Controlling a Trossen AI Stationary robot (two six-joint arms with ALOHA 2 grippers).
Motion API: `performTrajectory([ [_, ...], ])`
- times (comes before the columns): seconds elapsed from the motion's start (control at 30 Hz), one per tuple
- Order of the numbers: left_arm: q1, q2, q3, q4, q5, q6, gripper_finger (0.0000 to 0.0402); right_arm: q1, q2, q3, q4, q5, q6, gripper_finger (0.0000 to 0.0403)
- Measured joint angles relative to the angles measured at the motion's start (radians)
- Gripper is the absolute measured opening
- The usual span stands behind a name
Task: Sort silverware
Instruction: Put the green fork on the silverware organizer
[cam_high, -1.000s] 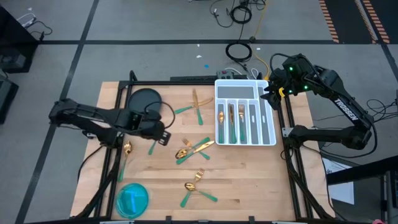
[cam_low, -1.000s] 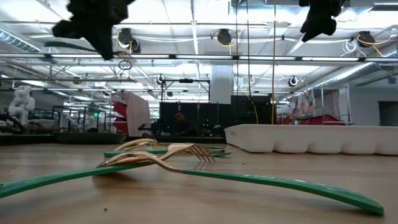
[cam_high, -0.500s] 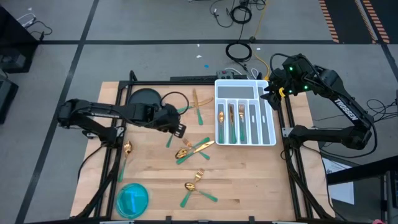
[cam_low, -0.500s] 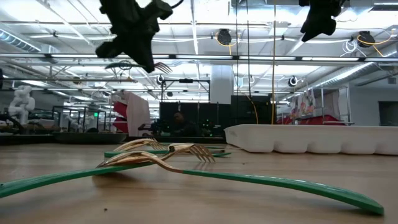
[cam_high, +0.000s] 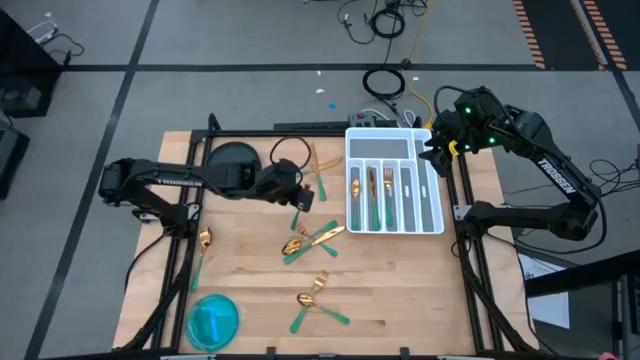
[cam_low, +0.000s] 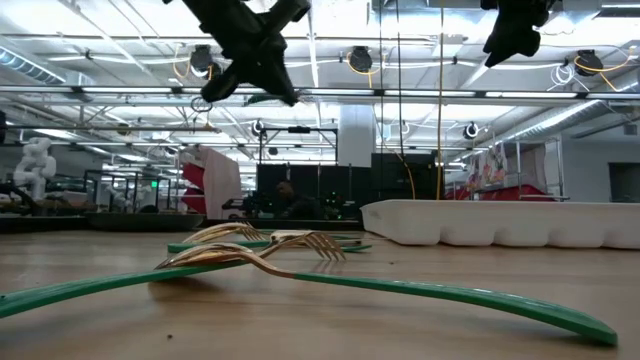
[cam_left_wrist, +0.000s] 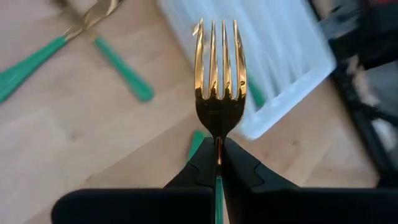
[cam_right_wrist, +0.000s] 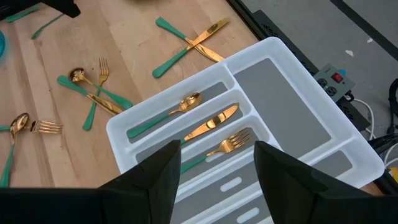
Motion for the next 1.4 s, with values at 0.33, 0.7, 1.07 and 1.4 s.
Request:
performTrajectory([
  [0.33,0.009,0.0,0.0,0.259,0.066,0.113,0.0008,0.0,0.0,0.0,0.0,0.0,0.0,0.0196],
  [0.7,0.01,0.0,0.0,0.479,0.127,0.167,0.0008,0.0,0.0,0.0,-0.009,0.0,0.0,0.0196],
  [1.07,0.02,0.0,-0.14,0.991,0.28,0.088,0.0008,0.0,0.0,0.0,-0.015,0.0,0.0,0.0196],
  [1.4,0.034,-0.001,-0.406,1.668,0.285,-0.1,0.0008,0.0,0.0,0.0,-0.031,0.0,0.0,0.0196],
])
